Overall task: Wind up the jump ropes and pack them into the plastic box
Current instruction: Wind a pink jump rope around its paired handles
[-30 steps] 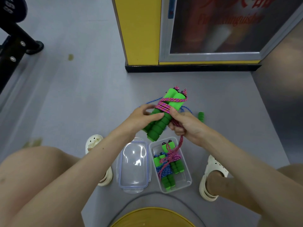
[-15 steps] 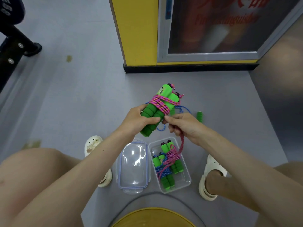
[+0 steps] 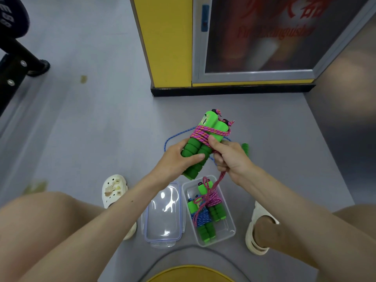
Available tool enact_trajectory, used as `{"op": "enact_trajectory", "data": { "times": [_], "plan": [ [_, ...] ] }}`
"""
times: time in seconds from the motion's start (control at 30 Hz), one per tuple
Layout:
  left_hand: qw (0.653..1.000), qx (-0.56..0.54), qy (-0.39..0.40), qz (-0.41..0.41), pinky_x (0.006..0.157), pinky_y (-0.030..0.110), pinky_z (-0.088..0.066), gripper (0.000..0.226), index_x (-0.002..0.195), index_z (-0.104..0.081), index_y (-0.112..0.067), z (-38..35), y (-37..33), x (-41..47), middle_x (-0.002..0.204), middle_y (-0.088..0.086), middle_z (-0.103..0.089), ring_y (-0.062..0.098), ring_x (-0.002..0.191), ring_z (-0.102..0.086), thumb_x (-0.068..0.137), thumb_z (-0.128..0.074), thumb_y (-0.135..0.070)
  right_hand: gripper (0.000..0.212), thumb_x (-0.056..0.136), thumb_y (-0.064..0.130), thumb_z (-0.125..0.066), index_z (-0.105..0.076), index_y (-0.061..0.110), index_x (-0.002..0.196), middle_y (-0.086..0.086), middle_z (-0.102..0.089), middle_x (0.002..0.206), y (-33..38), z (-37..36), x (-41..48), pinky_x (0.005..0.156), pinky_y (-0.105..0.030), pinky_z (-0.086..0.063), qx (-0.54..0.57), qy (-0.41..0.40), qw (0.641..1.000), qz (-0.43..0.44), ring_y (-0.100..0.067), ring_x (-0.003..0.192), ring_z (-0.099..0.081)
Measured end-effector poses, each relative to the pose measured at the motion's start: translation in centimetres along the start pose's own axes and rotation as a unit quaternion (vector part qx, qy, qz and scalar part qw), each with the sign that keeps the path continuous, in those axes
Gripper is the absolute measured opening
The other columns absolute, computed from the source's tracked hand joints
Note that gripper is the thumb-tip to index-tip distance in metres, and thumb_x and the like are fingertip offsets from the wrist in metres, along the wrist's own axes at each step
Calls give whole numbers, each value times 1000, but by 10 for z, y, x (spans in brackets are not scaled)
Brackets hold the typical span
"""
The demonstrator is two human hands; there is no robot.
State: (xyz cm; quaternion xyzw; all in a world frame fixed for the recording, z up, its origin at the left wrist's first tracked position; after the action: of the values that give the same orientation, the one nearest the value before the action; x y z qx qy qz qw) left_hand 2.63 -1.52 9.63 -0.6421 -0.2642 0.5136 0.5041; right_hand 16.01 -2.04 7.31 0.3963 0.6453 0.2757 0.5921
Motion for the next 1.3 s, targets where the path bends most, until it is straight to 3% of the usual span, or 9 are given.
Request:
{"op": "enact_trajectory", "data": {
  "times": [0.2,0.33,0.57,0.67,0.8,0.9,1.0,1.13,1.3],
  "plan": [
    [999,-12,32,21,66,27,-56,25,114,-58,-27,-7,0,-1,101,9,-71,23,87,-70,92,-62,-19,38,93,32,-58,-41,16,64,4,-31,36,6,4,0,38,-17,-15,15,-15,1000,5,-8,32,-19],
    [996,-13,65,52,67,25,-56,15,108,-59,-18,-10,6,-3,105,18,-69,23,89,-68,93,-59,-21,36,92,31,-58,-41,15,65,4,-31,36,6,4,0,37,-16,-15,22,-10,1000,-2,-8,31,-19],
    [990,-47,98,87,76,30,-56,25,113,-60,-13,-9,13,-2,105,13,-71,24,96,-69,89,-64,-12,35,93,32,-57,-44,14,66,5,-31,37,8,1,-1,37,-18,-15,13,26,1000,-10,-8,33,-19],
    [996,-35,58,65,71,31,-56,38,115,-59,-14,-5,16,-1,102,14,-71,28,93,-70,81,-70,-1,27,94,33,-55,-50,13,76,4,-35,41,7,-2,-3,39,-20,-17,-16,67,997,-18,-7,36,-20],
    [996,54,-64,-9,71,38,-55,40,106,-63,-19,20,7,4,96,15,-70,25,82,-66,75,-73,3,24,95,28,-54,-57,6,87,-4,-56,52,3,-1,-2,40,-19,-29,-65,61,996,-31,-7,36,-31],
    [989,83,-118,-19,65,30,-54,40,109,-62,-17,34,4,5,90,8,-68,23,78,-65,75,-73,1,15,94,16,-57,-64,4,91,-4,-61,55,2,-1,-2,42,-19,-33,-105,60,992,-37,-7,37,-37],
    [978,163,-123,-45,59,21,-53,44,116,-61,-15,35,-3,3,83,-1,-65,12,68,-61,76,-73,-2,12,90,10,-61,-66,2,99,-1,-56,49,1,0,-2,40,-18,-27,-159,54,985,-29,-6,37,-32],
    [943,288,-136,-94,78,35,-53,57,130,-54,-24,30,-12,0,98,2,-68,23,87,-63,78,-74,-13,10,89,11,-63,-67,2,92,-2,-54,48,1,3,-3,38,-18,-23,-181,35,983,-19,-6,37,-32],
    [885,404,-181,-142,67,32,-46,54,136,-46,-30,21,-25,-11,95,5,-69,29,84,-61,86,-65,-21,15,91,18,-61,-70,10,83,-1,-58,70,8,0,-2,59,-17,-39,-264,32,964,19,-8,64,-50]
  ]
}}
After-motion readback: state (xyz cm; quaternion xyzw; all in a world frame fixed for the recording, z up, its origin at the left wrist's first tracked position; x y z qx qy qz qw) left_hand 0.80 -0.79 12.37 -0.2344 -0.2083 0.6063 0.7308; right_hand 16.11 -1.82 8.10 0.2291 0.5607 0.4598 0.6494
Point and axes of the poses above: each hand's wrist, its own x-axis towards the middle knuckle, its own z-axis out of the back of the hand, y = z × x, the point moved 9 cm from there along x, towards the middle knuckle
